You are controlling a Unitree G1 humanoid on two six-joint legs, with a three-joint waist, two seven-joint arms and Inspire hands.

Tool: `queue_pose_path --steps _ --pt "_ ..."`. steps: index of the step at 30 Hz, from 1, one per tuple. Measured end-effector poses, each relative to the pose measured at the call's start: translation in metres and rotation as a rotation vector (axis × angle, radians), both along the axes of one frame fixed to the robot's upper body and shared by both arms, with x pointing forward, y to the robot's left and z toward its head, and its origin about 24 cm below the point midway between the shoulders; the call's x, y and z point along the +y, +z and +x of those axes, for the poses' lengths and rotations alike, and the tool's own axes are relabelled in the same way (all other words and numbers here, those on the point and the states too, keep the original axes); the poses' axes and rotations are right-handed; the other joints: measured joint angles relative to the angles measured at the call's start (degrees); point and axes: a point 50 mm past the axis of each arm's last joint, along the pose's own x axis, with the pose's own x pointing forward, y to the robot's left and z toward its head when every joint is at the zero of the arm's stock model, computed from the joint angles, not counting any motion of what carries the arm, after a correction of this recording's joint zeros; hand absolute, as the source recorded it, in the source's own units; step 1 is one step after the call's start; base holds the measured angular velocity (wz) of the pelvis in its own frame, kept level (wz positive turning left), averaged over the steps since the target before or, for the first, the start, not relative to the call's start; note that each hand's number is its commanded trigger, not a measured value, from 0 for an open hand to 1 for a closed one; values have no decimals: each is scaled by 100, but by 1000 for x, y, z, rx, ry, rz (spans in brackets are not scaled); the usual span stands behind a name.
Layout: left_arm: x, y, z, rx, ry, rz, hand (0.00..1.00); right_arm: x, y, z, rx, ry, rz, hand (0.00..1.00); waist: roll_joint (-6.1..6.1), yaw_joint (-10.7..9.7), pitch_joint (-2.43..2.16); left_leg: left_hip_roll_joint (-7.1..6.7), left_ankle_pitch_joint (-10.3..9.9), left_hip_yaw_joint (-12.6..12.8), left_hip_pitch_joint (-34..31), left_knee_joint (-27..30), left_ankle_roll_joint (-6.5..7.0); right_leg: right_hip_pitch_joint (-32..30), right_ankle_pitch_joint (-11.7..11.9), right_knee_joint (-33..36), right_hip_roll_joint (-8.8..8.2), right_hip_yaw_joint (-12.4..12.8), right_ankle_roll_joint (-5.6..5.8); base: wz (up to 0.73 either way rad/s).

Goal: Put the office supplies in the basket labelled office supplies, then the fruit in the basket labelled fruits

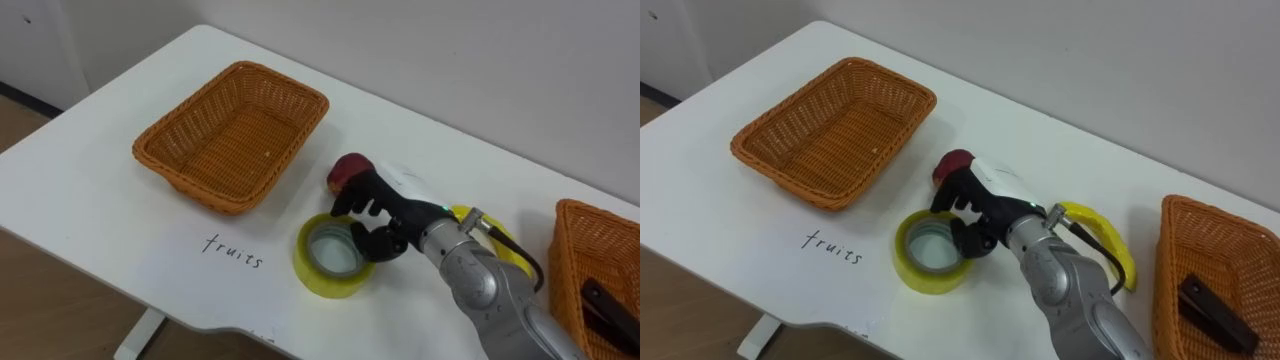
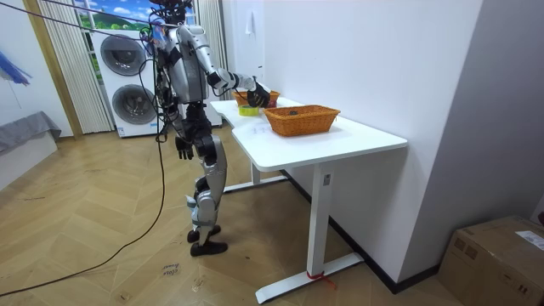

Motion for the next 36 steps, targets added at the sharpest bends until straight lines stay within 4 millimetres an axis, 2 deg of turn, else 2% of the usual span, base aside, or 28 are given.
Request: queue_pose_path --steps 6,21,22,23,24,25,36 --pt "0 0 -1 2 0 0 0 -5 1 1 15 3 -17 100 -107 52 4 -3 -13 -29 -7 5 19 1 2 3 0 -11 3 3" --pt "3 1 -1 2 -2 7 0 -7 1 1 26 -2 -19 100 -110 60 0 -7 -18 -29 -1 19 28 5 11 4 -2 -3 18 0" --pt "3 1 -1 2 -2 8 0 -7 1 1 27 -2 -19 69 -110 60 0 -7 -18 -29 0 19 28 4 11 4 -2 -2 18 0" --pt "3 1 -1 1 -3 10 0 -7 1 1 27 -1 -19 30 -110 60 0 -7 -18 -29 3 18 28 1 11 3 -2 -2 18 0" --pt "4 2 -1 -1 -4 13 0 -7 1 1 28 0 -20 18 -109 65 0 -7 -18 -29 4 18 28 -4 11 2 -2 -2 18 0" --pt "4 2 -1 -3 -5 15 0 -7 1 1 28 0 -20 0 -109 66 -1 -7 -18 -29 4 18 28 -6 11 2 -2 -1 18 0" --pt "5 2 -1 -3 -5 18 0 -7 0 1 40 2 -22 0 -104 52 -3 -6 -18 -29 22 44 28 48 11 0 -1 -1 18 0"
